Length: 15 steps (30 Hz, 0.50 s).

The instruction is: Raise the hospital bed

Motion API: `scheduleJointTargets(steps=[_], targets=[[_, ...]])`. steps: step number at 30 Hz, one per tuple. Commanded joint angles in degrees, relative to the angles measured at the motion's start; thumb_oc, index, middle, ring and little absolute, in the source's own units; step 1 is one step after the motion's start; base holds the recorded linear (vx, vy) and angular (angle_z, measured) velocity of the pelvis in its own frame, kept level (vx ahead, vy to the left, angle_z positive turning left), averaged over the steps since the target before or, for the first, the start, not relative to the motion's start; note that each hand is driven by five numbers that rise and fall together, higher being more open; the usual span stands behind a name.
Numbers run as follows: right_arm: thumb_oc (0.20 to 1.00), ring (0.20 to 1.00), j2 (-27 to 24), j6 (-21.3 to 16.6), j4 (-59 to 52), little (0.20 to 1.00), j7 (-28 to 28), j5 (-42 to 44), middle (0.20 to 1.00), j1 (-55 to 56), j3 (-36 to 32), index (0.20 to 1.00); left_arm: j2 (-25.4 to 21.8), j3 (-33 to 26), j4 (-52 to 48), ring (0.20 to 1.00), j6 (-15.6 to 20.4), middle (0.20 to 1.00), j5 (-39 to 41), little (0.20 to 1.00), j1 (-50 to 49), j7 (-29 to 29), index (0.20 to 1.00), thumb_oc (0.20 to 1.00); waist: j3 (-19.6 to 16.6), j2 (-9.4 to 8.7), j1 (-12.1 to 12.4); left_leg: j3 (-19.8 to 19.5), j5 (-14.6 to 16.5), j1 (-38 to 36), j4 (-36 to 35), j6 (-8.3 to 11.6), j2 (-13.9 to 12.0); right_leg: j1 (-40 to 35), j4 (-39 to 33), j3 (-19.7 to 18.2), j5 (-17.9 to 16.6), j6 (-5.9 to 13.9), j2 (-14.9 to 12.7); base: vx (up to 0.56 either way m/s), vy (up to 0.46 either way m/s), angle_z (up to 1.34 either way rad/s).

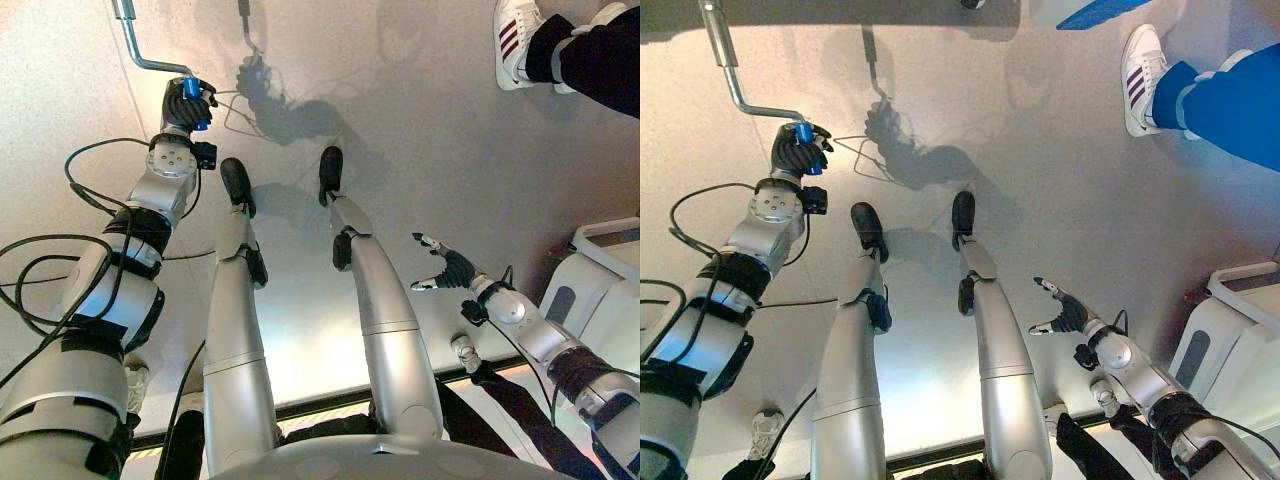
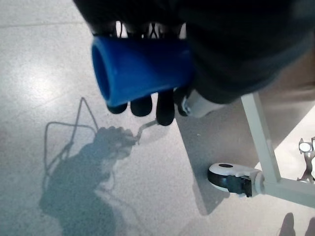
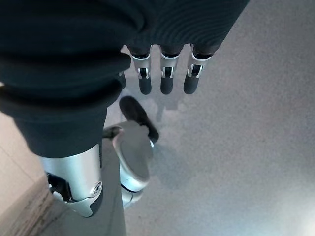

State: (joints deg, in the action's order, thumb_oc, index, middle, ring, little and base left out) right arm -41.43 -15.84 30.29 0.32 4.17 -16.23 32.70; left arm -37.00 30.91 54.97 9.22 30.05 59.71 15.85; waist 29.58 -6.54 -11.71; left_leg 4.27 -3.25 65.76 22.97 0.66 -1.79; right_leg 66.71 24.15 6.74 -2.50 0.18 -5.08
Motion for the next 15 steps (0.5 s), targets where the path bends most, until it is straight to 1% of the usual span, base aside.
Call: scheduleJointTargets(steps=[1,9,15], targets=[[1.0,1.0,-1.2,0.6,0.5,1.0,-0.1,2.0,1.0,0.5,2.7,1.0,2.9,-0.2,0.6,0.2,1.3,0.2,-3.6,0.2,2.4,0.1,0.2,0.2,-1.7,-0.25,1.5,1.0,4.9,-1.9,1.3,-6.22,4.1,1.2,1.5,1.7,-3.9,4.16,2.7,0.0,0.0,0.0],[1.0,1.0,-1.0,0.5,0.5,1.0,-0.2,2.3,1.0,0.1,3.5,1.0,4.0,-0.9,3.1,0.2,1.1,0.2,-3.4,0.2,2.2,0.3,0.2,0.2,-1.9,-0.42,1.4,1.0,4.9,-2.2,0.9,-6.17,4.0,1.0,1.2,1.8,-3.9,4.18,2.7,0.0,0.0,0.0],[1.0,1.0,-0.8,0.5,0.6,1.0,-0.5,2.4,1.0,-0.2,3.8,1.0,4.1,-0.9,3.2,0.2,1.0,0.2,-3.6,0.2,2.2,0.2,0.2,0.2,-1.9,-0.48,1.5,0.9,4.8,-2.2,0.7,-6.15,4.1,0.8,1.0,1.8,-3.8,4.11,2.8,0.0,0.0,0.0]])
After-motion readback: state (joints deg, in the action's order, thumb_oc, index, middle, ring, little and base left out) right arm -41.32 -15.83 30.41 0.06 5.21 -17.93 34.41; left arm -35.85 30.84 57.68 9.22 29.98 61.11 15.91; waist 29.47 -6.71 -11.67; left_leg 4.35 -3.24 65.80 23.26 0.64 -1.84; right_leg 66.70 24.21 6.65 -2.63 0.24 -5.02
